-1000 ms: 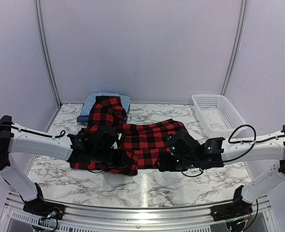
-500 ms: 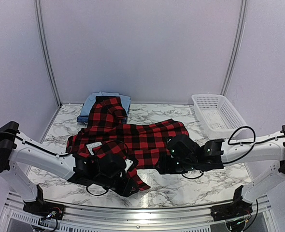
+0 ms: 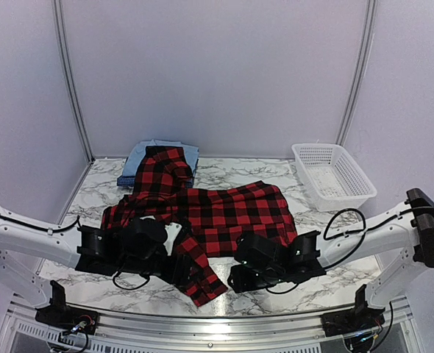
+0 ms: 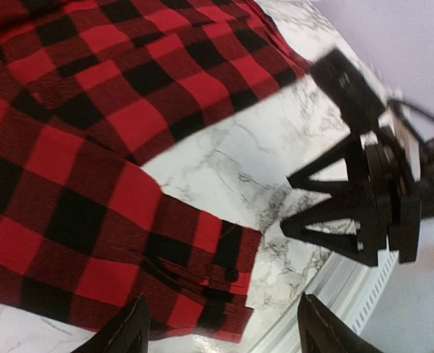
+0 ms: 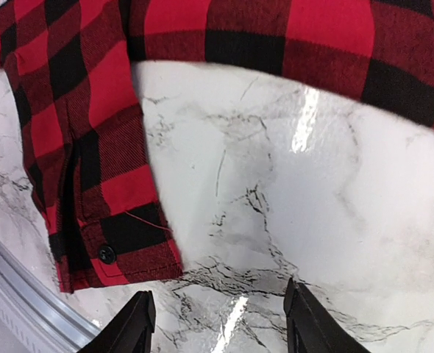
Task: Fold and stack the long sleeve shirts
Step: Adjust the sleeve of the 1/3-folded shirt.
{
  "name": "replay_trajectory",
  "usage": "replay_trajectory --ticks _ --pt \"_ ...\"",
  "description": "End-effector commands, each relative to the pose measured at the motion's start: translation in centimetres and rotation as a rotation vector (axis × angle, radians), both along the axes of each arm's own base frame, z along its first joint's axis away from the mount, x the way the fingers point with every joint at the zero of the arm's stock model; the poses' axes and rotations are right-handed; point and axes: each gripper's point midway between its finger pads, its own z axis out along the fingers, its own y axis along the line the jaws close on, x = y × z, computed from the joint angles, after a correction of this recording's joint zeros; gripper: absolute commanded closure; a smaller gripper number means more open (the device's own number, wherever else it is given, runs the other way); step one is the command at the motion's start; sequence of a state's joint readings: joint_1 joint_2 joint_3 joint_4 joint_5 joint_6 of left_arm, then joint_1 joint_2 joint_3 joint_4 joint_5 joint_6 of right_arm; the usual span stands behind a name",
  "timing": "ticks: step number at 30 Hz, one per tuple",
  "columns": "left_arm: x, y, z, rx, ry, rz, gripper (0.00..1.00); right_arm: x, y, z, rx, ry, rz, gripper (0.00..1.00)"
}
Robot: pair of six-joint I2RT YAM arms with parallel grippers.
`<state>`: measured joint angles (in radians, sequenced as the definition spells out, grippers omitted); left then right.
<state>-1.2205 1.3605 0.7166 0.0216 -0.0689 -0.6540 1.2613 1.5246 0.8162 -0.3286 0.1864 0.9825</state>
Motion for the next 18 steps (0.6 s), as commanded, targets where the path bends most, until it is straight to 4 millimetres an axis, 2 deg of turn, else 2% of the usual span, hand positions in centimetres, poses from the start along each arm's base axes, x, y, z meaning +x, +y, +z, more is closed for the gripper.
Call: replay_trajectory --ticks 1,6,12,18 --pt "4.1 6.1 -0.2 0.069 -0.016 0.273 0.29 -0.9 2.1 -0.5 0.011 0.011 -0.004 0.45" --pt "5.8 10.2 0.0 0.059 -0.001 0.395 0.3 -1.4 3.4 -1.3 -0.012 0.012 0.006 0.52" --pt "6.0 13.0 -0.6 0.082 0.015 0.456 0.3 -1.6 4.5 -1.6 -0.047 -0.005 0.014 0.53" --pt "6.8 15.5 -0.8 0.113 0.02 0.55 0.3 -2.0 4.0 -3.2 -0.187 -0.026 0.0 0.66"
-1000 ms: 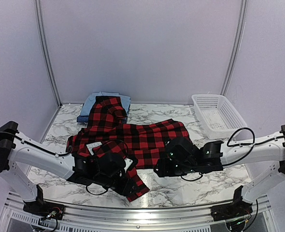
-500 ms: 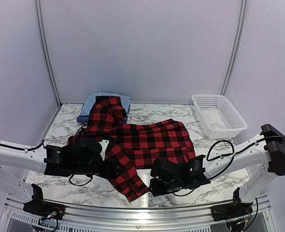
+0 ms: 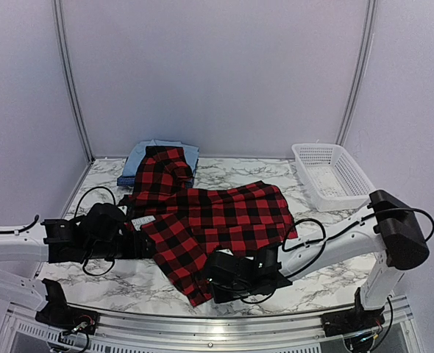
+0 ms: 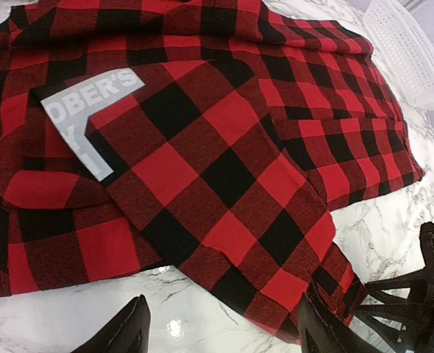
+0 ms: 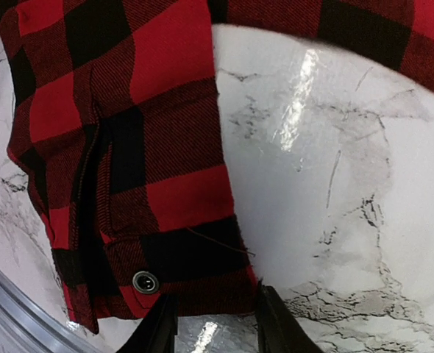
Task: Fold and stack the long sleeve shirts
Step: Adjust the sleeve of the 1/3-folded shirt.
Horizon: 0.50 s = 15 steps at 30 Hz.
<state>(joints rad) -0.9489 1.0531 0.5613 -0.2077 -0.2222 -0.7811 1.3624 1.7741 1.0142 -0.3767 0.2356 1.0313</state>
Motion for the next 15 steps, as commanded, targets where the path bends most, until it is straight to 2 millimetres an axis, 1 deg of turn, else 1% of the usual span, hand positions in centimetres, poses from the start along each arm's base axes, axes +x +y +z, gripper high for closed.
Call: replay_trajectory --ticks 1,2,4,5,7,9,12,15 --pt "0.6 3.2 -0.4 0.061 0.014 0.111 0.29 -0.3 -0.8 -0.8 -0.109 -0.031 -0.039 0.7" --pt "0.9 4.1 -0.4 0.076 0.019 0.144 0.29 -0.4 -0.9 -1.0 -0.117 -0.03 -0.039 0.75" --pt "1.8 5.0 -0.2 0.071 0.026 0.178 0.28 -0.4 -1.1 -1.3 -0.128 -0.03 -0.051 0.87" --pt "2.3 5.3 -0.1 0.071 0.03 0.188 0.28 -0.4 -1.3 -1.2 -0.13 -0.031 -0.059 0.92" --pt "3.5 5.9 0.1 0.065 0.05 0.203 0.28 0.0 -1.5 -0.7 -0.139 -0.053 -0.075 1.0" --pt "4.8 6.0 0.3 0.051 0.072 0.207 0.28 0.7 -1.8 0.3 -0.148 -0.081 -0.089 1.0" --pt "6.6 5.6 1.1 0.015 0.084 0.201 0.28 1.6 -2.2 1.3 -0.146 -0.096 -0.104 1.0" --pt "7.9 5.4 0.8 -0.023 0.123 0.207 0.28 2.4 -2.5 2.4 -0.126 -0.104 -0.117 1.0"
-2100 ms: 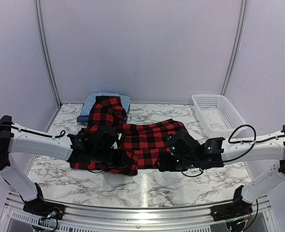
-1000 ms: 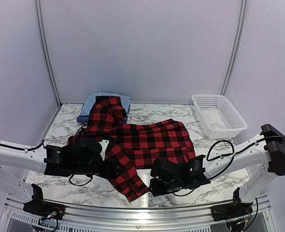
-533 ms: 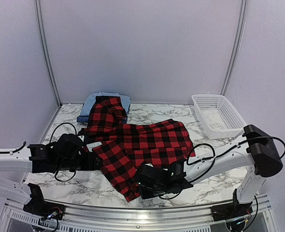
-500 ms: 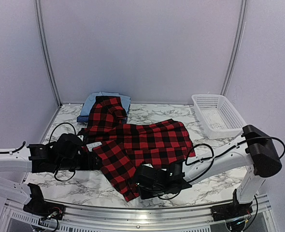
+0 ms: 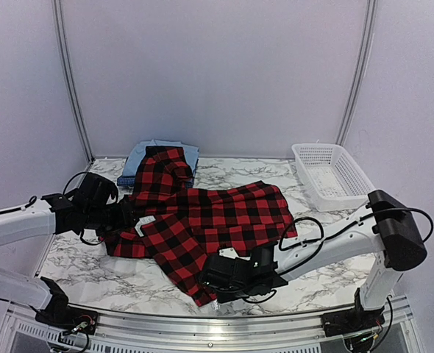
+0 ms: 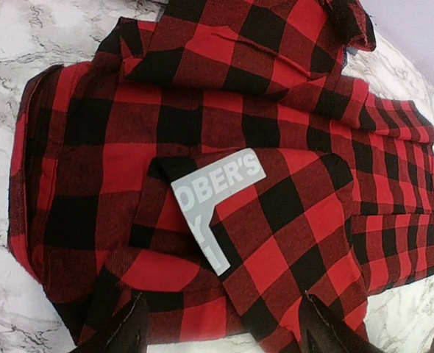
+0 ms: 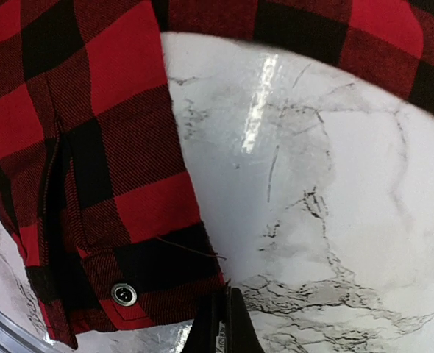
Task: Fold and stack the long sleeve shirts
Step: Adjust the sleeve of the 1/3-folded shirt.
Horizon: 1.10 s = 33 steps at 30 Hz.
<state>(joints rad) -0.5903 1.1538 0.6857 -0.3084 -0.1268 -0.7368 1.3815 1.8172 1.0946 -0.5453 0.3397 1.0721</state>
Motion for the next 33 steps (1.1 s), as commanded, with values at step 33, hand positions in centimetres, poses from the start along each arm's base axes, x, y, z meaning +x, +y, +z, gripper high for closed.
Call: replay_trajectory --ticks 33 --pt "5.3 -0.3 -4.4 -0.449 0.141 0.319 0.3 12.3 -5.4 15.9 -0.063 -0.297 -0.126 1.0"
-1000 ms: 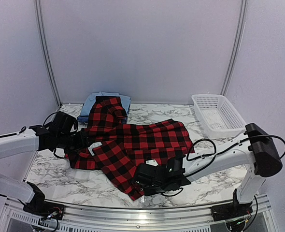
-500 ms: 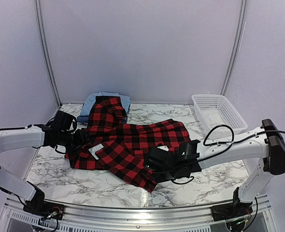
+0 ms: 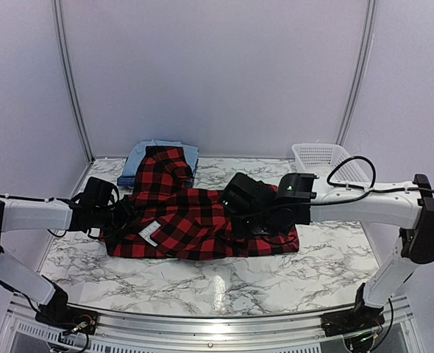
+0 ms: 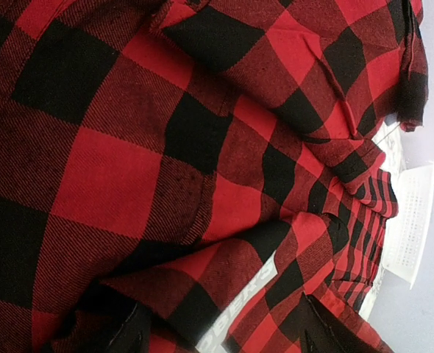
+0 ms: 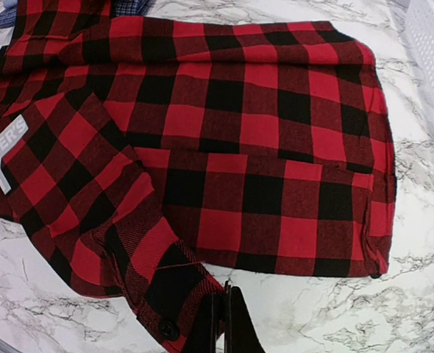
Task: Fold and stack the long sleeve shirts
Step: Adjust the sleeve of the 1/3-folded shirt.
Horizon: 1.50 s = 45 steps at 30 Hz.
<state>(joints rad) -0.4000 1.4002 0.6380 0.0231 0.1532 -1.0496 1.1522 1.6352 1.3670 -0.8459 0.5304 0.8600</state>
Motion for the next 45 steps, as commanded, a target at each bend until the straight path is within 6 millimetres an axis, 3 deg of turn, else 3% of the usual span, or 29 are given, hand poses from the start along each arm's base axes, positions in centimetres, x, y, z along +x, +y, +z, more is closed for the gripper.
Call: replay_trajectory --ticks 1,3,7,14,22,26,34,37,41,45 --pt "1.1 0.2 -0.1 -0.066 -0.022 0.093 0.32 1.6 -1.1 1.8 -0.048 -0.042 -0.011 1.0" --pt "1.5 0.0 -0.1 -0.079 -0.023 0.106 0.39 2.0 -1.1 2.2 -0.048 -0.048 -0.01 1.0" --pt "2.0 0.2 -0.1 -0.09 -0.031 0.143 0.65 2.9 -1.4 2.7 -0.049 -0.055 -0.016 1.0" --pt "2.1 0.0 -0.3 -0.089 -0.027 0.134 0.99 5.6 -2.7 2.2 -0.07 -0.045 -0.019 1.0" --pt "1.9 0.9 2.3 -0.067 -0.128 0.132 1.0 9.3 -4.4 2.7 -0.107 -0.058 -0.034 1.0" --pt "1.3 0.8 1.8 -0.059 -0.124 0.104 1.0 10.7 -5.6 0.1 -0.16 -0.002 -0.032 1.0" --pt "-1.0 0.1 -0.8 -0.012 -0.077 0.018 1.0 10.8 -7.0 -6.4 -0.223 0.115 -0.009 1.0" --pt "-1.8 0.4 -1.1 0.006 -0.082 0.007 0.93 10.5 -7.0 -7.8 -0.228 0.14 0.003 1.0" --pt "-2.3 0.9 -0.2 0.03 -0.112 -0.008 0.78 10.6 -7.0 -8.6 -0.243 0.156 0.016 1.0" --pt "-2.7 1.6 0.7 0.078 -0.131 -0.023 0.73 11.0 -7.6 -9.4 -0.262 0.174 0.015 1.0"
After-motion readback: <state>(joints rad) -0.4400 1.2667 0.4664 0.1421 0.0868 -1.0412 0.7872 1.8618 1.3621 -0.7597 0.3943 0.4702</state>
